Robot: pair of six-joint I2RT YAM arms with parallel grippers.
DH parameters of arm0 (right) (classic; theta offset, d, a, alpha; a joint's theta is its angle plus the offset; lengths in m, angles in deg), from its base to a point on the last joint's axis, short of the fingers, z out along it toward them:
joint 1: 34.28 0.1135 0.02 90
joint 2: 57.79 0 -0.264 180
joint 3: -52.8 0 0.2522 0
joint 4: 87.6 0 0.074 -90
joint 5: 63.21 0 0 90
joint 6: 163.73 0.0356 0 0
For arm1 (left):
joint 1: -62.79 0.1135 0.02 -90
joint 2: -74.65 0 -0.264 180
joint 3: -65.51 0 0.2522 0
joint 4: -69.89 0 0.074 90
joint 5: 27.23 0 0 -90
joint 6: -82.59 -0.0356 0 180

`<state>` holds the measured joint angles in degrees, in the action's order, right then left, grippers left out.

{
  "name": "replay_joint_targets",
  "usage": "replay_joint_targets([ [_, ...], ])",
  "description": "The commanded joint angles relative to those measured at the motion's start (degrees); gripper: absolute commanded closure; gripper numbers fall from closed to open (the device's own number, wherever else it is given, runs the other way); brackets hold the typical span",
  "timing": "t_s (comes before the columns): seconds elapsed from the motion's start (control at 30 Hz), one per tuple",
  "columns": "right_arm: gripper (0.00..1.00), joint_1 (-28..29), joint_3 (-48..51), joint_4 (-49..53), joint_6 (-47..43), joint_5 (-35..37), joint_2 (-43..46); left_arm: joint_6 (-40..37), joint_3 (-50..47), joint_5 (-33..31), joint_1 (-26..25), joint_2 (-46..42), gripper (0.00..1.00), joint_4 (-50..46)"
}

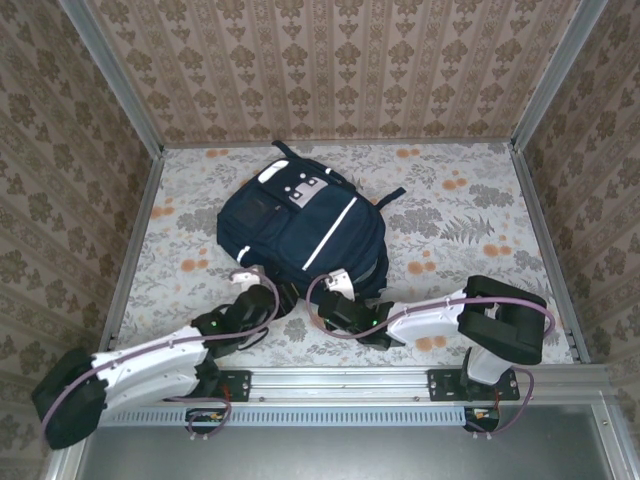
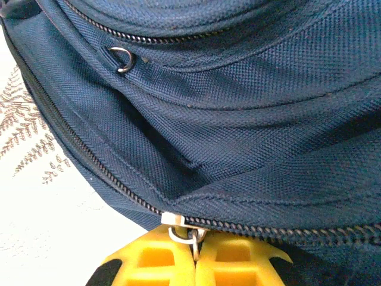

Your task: Pack the student bag

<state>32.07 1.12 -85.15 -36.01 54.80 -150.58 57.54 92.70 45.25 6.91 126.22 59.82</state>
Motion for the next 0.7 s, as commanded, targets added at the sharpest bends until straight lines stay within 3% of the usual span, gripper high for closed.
replay_joint_targets([
  [0.0,1.00,0.4,1.2,-1.1,-0.3,2.0,2.9,1.3,3.2,0.8,-1.6,6.6,0.34,8.1],
  [0.27,1.00,1.5,1.6,-0.5,-0.5,1.8,4.1,2.9,9.8,1.6,-2.6,21.6,0.23,13.2],
  [0.37,1.00,1.9,1.6,-0.4,-0.6,1.5,4.3,3.1,11.4,0.2,-2.9,24.1,0.26,13.2],
  [0.47,1.00,2.2,1.8,-0.4,-0.9,1.4,5.0,2.9,12.2,-1.2,-3.0,25.5,0.53,12.9],
  [0.57,1.00,2.2,2.3,0.4,-1.0,1.8,6.3,2.9,12.2,-2.9,-2.9,25.3,0.96,11.3],
  [0.67,1.00,2.2,2.9,2.0,-1.2,2.8,8.0,2.1,11.1,-3.4,-2.2,23.0,1.00,9.7],
])
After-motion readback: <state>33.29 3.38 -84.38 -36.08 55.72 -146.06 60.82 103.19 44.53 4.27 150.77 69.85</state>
